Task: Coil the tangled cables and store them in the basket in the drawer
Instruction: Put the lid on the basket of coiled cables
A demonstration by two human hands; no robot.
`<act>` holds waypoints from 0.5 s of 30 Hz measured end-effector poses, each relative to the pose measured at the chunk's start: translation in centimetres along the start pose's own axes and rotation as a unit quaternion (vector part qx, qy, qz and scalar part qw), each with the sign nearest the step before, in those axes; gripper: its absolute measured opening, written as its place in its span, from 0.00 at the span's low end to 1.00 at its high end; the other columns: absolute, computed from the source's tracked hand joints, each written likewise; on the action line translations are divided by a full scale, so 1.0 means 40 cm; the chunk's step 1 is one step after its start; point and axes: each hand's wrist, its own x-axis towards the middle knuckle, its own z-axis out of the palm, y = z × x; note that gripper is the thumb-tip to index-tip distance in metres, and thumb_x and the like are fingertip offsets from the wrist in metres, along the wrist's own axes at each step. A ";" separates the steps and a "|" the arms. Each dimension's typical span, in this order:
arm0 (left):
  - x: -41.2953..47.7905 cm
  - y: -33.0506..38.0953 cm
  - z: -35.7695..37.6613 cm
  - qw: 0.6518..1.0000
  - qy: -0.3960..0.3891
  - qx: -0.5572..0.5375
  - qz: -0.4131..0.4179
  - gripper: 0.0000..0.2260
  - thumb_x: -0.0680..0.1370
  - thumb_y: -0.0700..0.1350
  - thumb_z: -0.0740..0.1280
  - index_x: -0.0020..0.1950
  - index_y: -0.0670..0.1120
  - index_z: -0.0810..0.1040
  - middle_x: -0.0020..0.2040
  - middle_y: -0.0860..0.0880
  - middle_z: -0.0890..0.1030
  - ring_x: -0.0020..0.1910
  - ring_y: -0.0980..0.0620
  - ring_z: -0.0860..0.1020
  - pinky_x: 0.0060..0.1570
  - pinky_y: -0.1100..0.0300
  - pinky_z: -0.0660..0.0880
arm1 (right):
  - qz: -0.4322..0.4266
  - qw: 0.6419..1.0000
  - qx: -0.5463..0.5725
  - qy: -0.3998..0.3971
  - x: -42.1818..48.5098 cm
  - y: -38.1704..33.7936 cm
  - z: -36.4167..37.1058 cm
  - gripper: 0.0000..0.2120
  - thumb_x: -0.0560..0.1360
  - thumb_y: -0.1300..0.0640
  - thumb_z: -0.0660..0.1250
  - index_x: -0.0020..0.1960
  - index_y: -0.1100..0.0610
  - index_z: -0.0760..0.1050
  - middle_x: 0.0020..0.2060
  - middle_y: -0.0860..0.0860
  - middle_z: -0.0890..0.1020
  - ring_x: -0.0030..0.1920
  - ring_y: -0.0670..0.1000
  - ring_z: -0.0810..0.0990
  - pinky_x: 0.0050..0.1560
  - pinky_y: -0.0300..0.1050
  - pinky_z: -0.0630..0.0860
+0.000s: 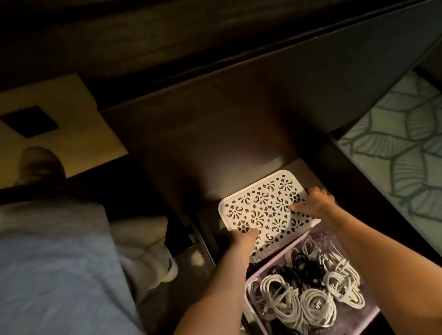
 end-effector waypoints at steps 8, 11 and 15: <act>-0.036 0.012 -0.015 0.996 -0.004 -0.084 -0.019 0.20 0.78 0.40 0.67 0.68 0.39 0.69 0.63 0.40 0.76 0.61 0.43 0.76 0.60 0.52 0.73 | 0.031 0.990 0.131 -0.048 0.001 0.002 -0.021 0.54 0.60 0.32 0.73 0.75 0.62 0.57 0.74 0.60 0.56 0.74 0.62 0.57 0.72 0.56 0.61; -0.057 0.019 -0.012 0.993 -0.014 -0.115 -0.013 0.24 0.76 0.42 0.70 0.70 0.42 0.67 0.63 0.42 0.76 0.62 0.44 0.76 0.63 0.50 0.72 | 0.024 0.958 0.285 -0.020 -0.011 0.003 -0.038 0.42 0.67 0.49 0.76 0.72 0.62 0.60 0.66 0.59 0.66 0.62 0.59 0.71 0.54 0.50 0.74; -0.089 0.032 -0.014 0.994 0.021 -0.105 0.012 0.41 0.71 0.46 0.75 0.74 0.43 0.53 0.66 0.42 0.73 0.64 0.42 0.73 0.65 0.44 0.70 | -0.023 0.961 0.276 0.005 -0.045 -0.009 -0.080 0.42 0.66 0.51 0.77 0.71 0.65 0.60 0.60 0.59 0.74 0.58 0.58 0.75 0.52 0.46 0.73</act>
